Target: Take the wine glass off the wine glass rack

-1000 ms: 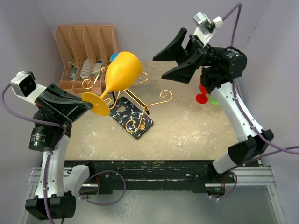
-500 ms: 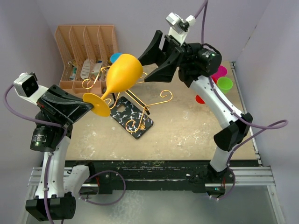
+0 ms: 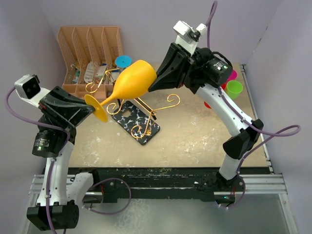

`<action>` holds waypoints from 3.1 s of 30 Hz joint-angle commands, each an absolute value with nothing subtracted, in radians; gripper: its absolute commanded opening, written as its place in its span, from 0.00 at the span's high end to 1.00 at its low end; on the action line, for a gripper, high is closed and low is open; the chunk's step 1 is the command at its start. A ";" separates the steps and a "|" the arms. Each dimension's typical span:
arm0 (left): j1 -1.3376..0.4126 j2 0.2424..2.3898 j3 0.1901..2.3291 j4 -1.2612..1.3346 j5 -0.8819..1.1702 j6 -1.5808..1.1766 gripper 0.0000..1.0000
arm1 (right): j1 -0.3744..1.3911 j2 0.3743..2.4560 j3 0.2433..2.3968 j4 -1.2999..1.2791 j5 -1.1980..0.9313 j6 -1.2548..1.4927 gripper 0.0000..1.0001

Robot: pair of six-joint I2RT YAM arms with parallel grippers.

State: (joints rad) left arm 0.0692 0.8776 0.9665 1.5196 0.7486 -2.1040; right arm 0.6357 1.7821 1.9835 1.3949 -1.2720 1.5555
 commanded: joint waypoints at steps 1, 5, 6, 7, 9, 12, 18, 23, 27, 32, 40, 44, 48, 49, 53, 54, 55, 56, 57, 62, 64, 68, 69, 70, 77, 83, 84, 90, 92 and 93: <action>0.065 0.868 0.943 1.647 0.758 -2.303 0.68 | 0.635 1.750 1.977 1.424 -1.287 1.551 1.00; 0.064 0.863 0.871 1.635 0.748 -2.292 0.23 | 0.619 1.712 1.935 1.434 -1.311 1.545 1.00; 0.064 0.862 0.848 1.629 0.752 -2.286 0.18 | 0.607 1.687 1.920 1.411 -1.313 1.530 1.00; 0.064 0.859 0.830 1.621 0.758 -2.277 0.17 | 0.586 1.667 1.901 1.385 -1.309 1.514 1.00; 0.065 0.854 0.789 1.597 0.773 -2.254 0.16 | 0.520 1.611 1.850 1.341 -1.283 1.476 1.00; 0.064 0.851 0.744 1.575 0.786 -2.221 0.15 | 0.384 1.519 1.772 1.208 -1.222 1.385 1.00; 0.064 0.837 0.756 1.380 0.881 -2.070 0.18 | 0.266 1.337 1.897 0.124 -0.885 0.561 1.00; 0.065 0.790 0.891 0.883 1.011 -1.699 0.20 | 0.268 1.300 2.039 -0.467 -0.197 0.264 1.00; 0.064 0.762 1.205 0.016 0.920 -1.048 0.21 | 0.268 1.316 2.052 -0.722 0.085 0.235 1.00; 0.065 0.803 1.458 -0.569 0.569 -0.598 0.23 | 0.268 1.333 1.943 -0.819 0.160 0.232 1.00; 0.064 0.787 1.502 -0.665 0.432 -0.491 0.23 | 0.268 1.514 1.930 -0.887 0.078 0.202 1.00; 0.064 0.783 1.489 -0.664 0.447 -0.492 0.23 | 0.268 1.653 2.030 -0.925 0.079 0.186 1.00; 0.065 0.776 1.473 -0.659 0.455 -0.498 0.24 | 0.268 1.814 2.158 -0.964 0.089 0.160 1.00; 0.065 0.774 1.471 -0.660 0.456 -0.497 0.24 | 0.268 1.846 2.190 -0.976 0.088 0.159 1.00; 0.065 0.774 1.461 -0.660 0.462 -0.499 0.24 | 0.268 1.963 2.307 -1.012 0.093 0.160 1.00; 0.064 0.775 1.459 -0.657 0.466 -0.501 0.24 | 0.268 1.988 2.332 -1.020 0.087 0.159 1.00; 0.064 0.776 1.457 -0.655 0.467 -0.502 0.24 | 0.268 2.018 2.355 -1.029 0.084 0.159 1.00; 0.064 0.777 1.455 -0.655 0.470 -0.505 0.24 | 0.268 2.043 2.375 -1.034 0.080 0.158 1.00; 0.064 0.776 1.454 -0.654 0.472 -0.507 0.24 | 0.268 2.066 2.387 -1.037 0.075 0.157 1.00; 0.065 0.782 1.446 -0.650 0.481 -0.510 0.25 | 0.268 2.161 2.444 -1.059 0.043 0.154 1.00; 0.064 0.785 1.442 -0.647 0.484 -0.512 0.25 | 0.268 2.193 2.468 -1.071 0.040 0.155 1.00; 0.065 0.790 1.432 -0.644 0.494 -0.513 0.25 | 0.268 2.233 2.483 -1.084 0.043 0.154 1.00; 0.065 0.791 1.429 -0.643 0.497 -0.515 0.25 | 0.268 2.240 2.486 -1.087 0.051 0.154 1.00; 0.064 0.792 1.428 -0.641 0.499 -0.516 0.26 | 0.268 2.246 2.488 -1.089 0.059 0.155 1.00; 0.065 0.797 1.411 -0.632 0.511 -0.520 0.26 | 0.268 2.277 2.498 -1.101 0.062 0.153 0.97; 0.065 0.799 1.399 -0.633 0.514 -0.518 0.26 | 0.268 2.295 2.510 -1.104 0.085 0.155 0.93; 0.065 0.799 1.397 -0.633 0.516 -0.517 0.26 | 0.268 2.297 2.512 -1.103 0.088 0.155 0.92; 0.064 0.796 1.393 -0.635 0.517 -0.513 0.26 | 0.268 2.325 2.516 -1.108 0.118 0.157 0.89; 0.065 0.796 1.394 -0.637 0.515 -0.511 0.26 | 0.268 2.335 2.522 -1.110 0.135 0.159 0.89; 0.065 0.796 1.393 -0.639 0.517 -0.510 0.26 | 0.268 2.337 2.526 -1.110 0.140 0.159 0.89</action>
